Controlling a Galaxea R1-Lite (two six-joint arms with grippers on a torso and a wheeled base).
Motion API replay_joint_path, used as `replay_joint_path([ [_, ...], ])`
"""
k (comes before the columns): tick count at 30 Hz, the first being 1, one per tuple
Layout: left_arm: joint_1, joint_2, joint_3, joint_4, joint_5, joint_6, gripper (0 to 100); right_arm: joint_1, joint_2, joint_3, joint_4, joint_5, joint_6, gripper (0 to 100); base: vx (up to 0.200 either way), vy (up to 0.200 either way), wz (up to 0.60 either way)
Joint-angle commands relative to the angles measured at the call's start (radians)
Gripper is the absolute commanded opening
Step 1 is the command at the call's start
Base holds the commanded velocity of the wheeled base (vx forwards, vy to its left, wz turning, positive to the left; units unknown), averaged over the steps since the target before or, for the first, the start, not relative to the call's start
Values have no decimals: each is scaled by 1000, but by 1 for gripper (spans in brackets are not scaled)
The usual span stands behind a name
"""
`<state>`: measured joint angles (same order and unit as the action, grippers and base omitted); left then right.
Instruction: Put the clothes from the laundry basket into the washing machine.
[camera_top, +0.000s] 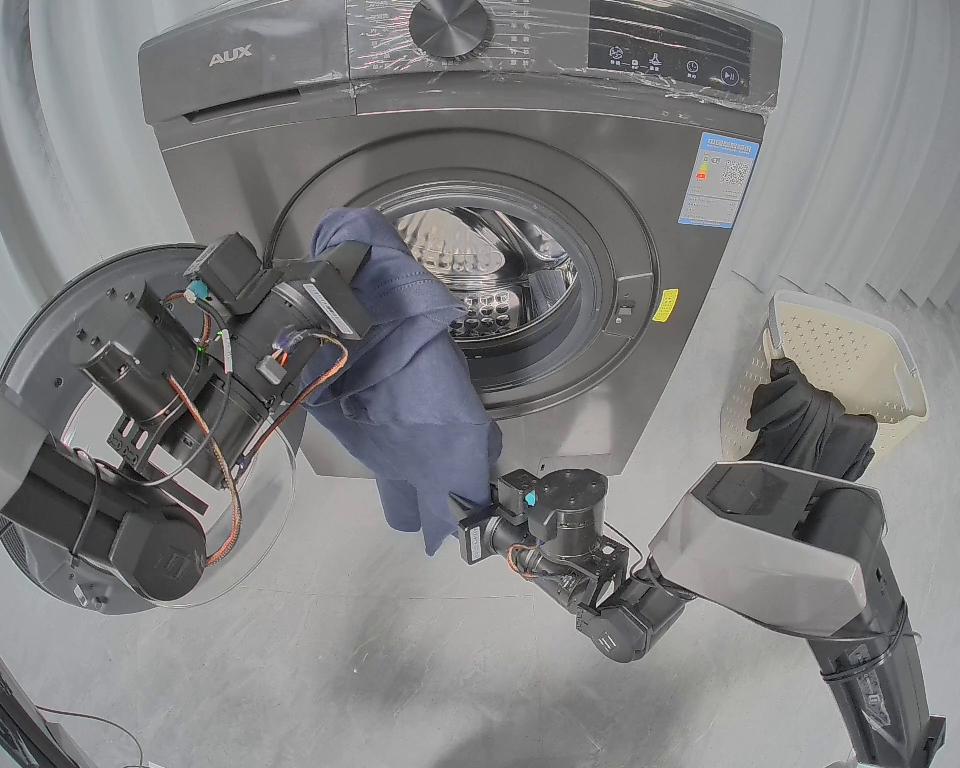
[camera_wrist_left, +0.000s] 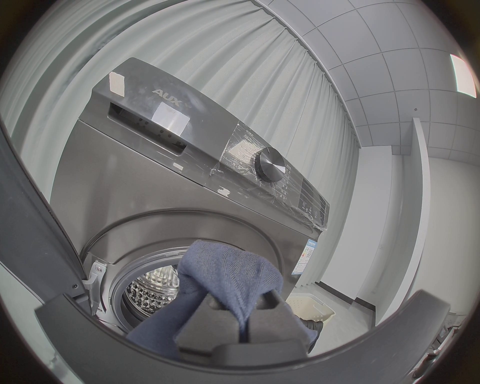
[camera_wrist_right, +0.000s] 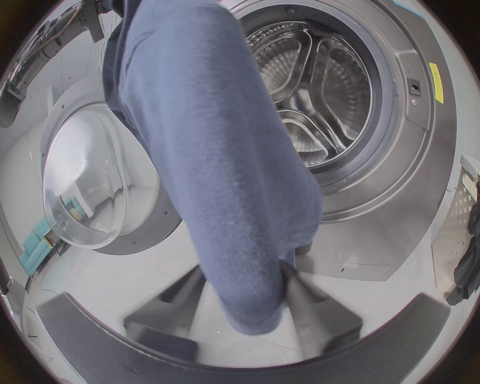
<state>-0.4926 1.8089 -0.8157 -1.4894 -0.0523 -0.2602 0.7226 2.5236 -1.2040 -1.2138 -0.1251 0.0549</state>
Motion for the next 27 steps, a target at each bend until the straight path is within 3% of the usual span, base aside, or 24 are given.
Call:
replay_joint_path([
  [1, 0, 4, 0, 0, 0, -1, 0, 3, -5, 11, -4, 1, 0, 0, 0, 0, 0],
  [6, 3, 7, 1, 0, -1, -1, 0, 3, -88, 84, -55, 2, 0, 0, 0, 0, 0],
  [15, 31, 27, 6, 1, -1, -1, 0, 5, -450, 483, -90, 24, 0, 0, 0, 0, 0],
  [19, 38, 27, 9, 0, -1, -1, 0, 5, -611, 652, -93, 59, 3, 0, 0, 0, 0],
  [26, 40, 24, 38, -3, -14, -1, 0, 0, -729, 793, -179, 68, 16, 0, 0, 0, 0],
  [27, 40, 23, 41, -3, -15, -1, 100, 0, -733, 799, -190, 68, 16, 0, 0, 0, 0],
])
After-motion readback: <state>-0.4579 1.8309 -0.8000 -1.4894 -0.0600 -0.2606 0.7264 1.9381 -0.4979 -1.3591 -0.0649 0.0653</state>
